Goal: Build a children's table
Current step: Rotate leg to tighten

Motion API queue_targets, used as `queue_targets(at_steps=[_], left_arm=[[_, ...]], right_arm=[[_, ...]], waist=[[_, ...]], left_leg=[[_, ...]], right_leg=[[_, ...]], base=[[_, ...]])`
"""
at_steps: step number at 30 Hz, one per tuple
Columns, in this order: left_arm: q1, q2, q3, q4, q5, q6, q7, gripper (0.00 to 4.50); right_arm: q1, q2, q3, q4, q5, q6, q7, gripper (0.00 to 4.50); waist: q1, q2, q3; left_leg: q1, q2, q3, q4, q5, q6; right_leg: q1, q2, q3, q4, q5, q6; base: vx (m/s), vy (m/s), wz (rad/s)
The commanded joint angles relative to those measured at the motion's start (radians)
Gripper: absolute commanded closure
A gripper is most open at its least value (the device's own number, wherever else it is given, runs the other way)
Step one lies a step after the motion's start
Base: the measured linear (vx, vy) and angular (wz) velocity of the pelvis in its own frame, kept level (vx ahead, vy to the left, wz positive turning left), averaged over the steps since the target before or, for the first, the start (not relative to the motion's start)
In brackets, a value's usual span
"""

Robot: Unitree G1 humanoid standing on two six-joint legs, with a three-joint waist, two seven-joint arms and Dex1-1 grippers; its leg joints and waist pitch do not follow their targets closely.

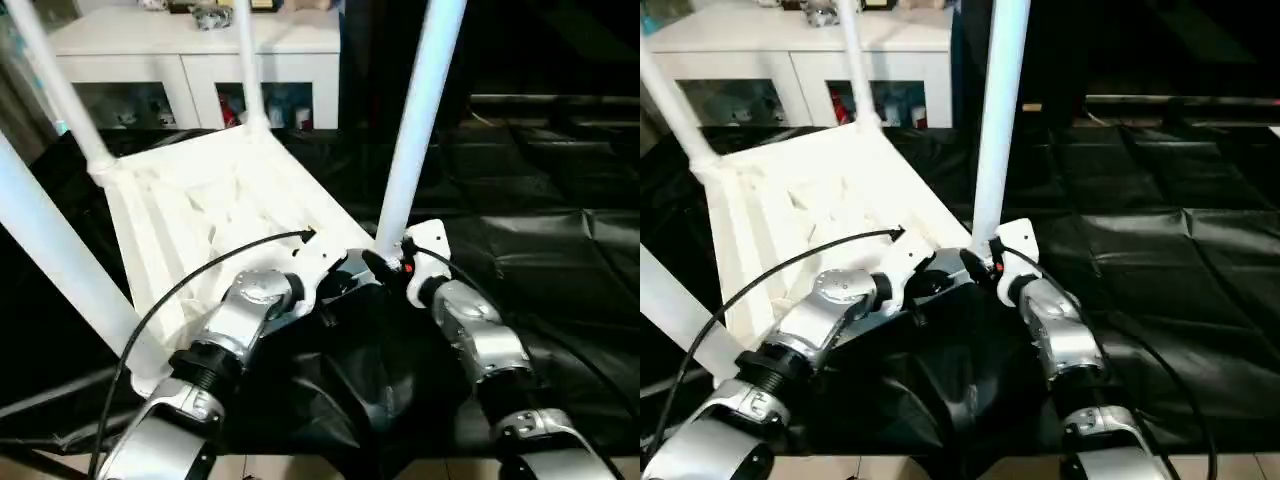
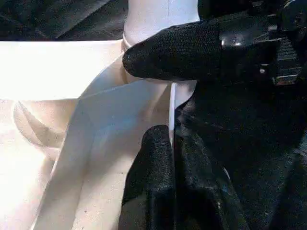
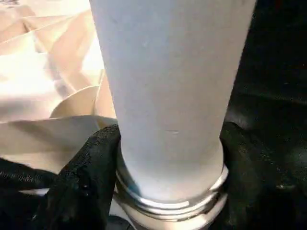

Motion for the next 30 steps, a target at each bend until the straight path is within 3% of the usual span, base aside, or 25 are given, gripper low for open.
queue_targets(at_steps=[1,8,9,10,11,13,14,15,17,22,23,30], left_arm=[[-0.02,-0.066,-0.003,-0.008,-0.042,-0.053,0.001,4.5],[0.015,0.007,-0.018,-0.064,-0.078,-0.084,-0.157,4.5],[0.035,0.043,-0.028,-0.097,-0.091,-0.081,-0.234,4.5],[0.044,0.059,-0.033,-0.112,-0.096,-0.079,-0.268,4.5],[0.059,0.092,-0.041,-0.137,-0.105,-0.07,-0.328,4.5],[0.073,0.131,-0.047,-0.163,-0.115,-0.057,-0.4,4.5],[0.079,0.152,-0.052,-0.173,-0.117,-0.052,-0.435,4.5],[0.084,0.174,-0.057,-0.181,-0.121,-0.048,-0.468,4.5],[0.086,0.207,-0.064,-0.185,-0.119,-0.043,-0.499,4.5],[0.087,0.255,-0.07,-0.189,-0.118,-0.041,-0.546,4.5],[0.087,0.265,-0.066,-0.191,-0.12,-0.04,-0.556,4.5],[0.081,0.284,-0.056,-0.187,-0.126,-0.046,-0.564,4.5]], right_arm=[[0.003,0.074,0.071,0.014,0.008,0.015,0.075,1.07],[0.017,-0.036,0.097,-0.053,0.038,0.025,0.288,0.67],[0.02,-0.093,0.116,-0.075,0.045,0.019,0.394,0.67],[0.021,-0.118,0.123,-0.084,0.047,0.016,0.439,0.67],[0.018,-0.16,0.134,-0.093,0.05,0.004,0.514,0.67],[0.012,-0.203,0.143,-0.1,0.054,-0.005,0.594,0.67],[0.01,-0.222,0.147,-0.103,0.059,-0.008,0.638,0.67],[0.006,-0.239,0.149,-0.104,0.064,-0.01,0.679,0.67],[-0.002,-0.255,0.142,-0.095,0.068,-0.021,0.718,0.67],[-0.012,-0.277,0.154,-0.088,0.077,-0.019,0.785,0.67],[-0.014,-0.283,0.163,-0.085,0.08,-0.02,0.807,0.81],[-0.006,-0.266,0.169,-0.087,0.084,-0.024,0.837,1.43]], waist=[[0.002,-0.015,-0.053],[0.007,-0.021,-0.055],[0.011,-0.03,-0.057],[0.015,-0.025,-0.057],[0.016,-0.03,-0.057],[0.029,-0.025,-0.059],[0.031,-0.028,-0.06],[0.038,-0.022,-0.063],[0.04,-0.022,-0.064],[0.044,-0.027,-0.059],[0.045,-0.032,-0.058],[0.046,-0.033,-0.055]], left_leg=[[0.008,0.028,-0.02,-0.075,-0.275,0.027],[0.003,0.029,-0.016,-0.069,-0.225,0.07],[0.002,0.031,-0.017,-0.068,-0.212,0.079],[0.003,0.034,-0.014,-0.065,-0.199,0.089],[0.002,0.035,-0.012,-0.064,-0.192,0.094],[0.004,0.039,-0.011,-0.061,-0.16,0.106],[0.004,0.04,-0.01,-0.06,-0.152,0.108],[0.007,0.043,-0.009,-0.056,-0.137,0.113],[0.002,0.044,-0.009,-0.053,-0.107,0.121],[0.006,0.044,-0.008,-0.057,-0.158,0.089],[0.006,0.044,-0.007,-0.058,-0.158,0.088],[0.006,0.043,-0.008,-0.059,-0.169,0.071]], right_leg=[[0.034,-0.042,0.024,-0.08,-0.255,-0.183],[0.042,-0.045,0.022,-0.075,-0.223,-0.203],[0.045,-0.047,0.021,-0.073,-0.211,-0.207],[0.042,-0.044,0.021,-0.07,-0.195,-0.214],[0.041,-0.044,0.021,-0.069,-0.189,-0.217],[0.039,-0.044,0.02,-0.06,-0.155,-0.233],[0.038,-0.044,0.02,-0.058,-0.14,-0.239],[0.034,-0.043,0.02,-0.052,-0.109,-0.252],[0.034,-0.039,0.017,-0.042,-0.053,-0.267],[0.035,-0.043,0.019,-0.045,-0.079,-0.274],[0.035,-0.044,0.019,-0.045,-0.081,-0.273],[0.035,-0.046,0.022,-0.047,-0.122,-0.264]], base=[[0.0,0.0,0.0],[0.0,0.0,0.0],[0.0,0.0,0.0],[0.0,0.0,0.0],[0.0,0.0,0.0],[0.0,0.0,0.0],[0.0,0.0,0.0],[0.0,0.0,0.0],[0.0,0.0,0.0],[0.0,0.0,0.0],[0.0,0.0,0.0],[0.0,0.0,0.0]])
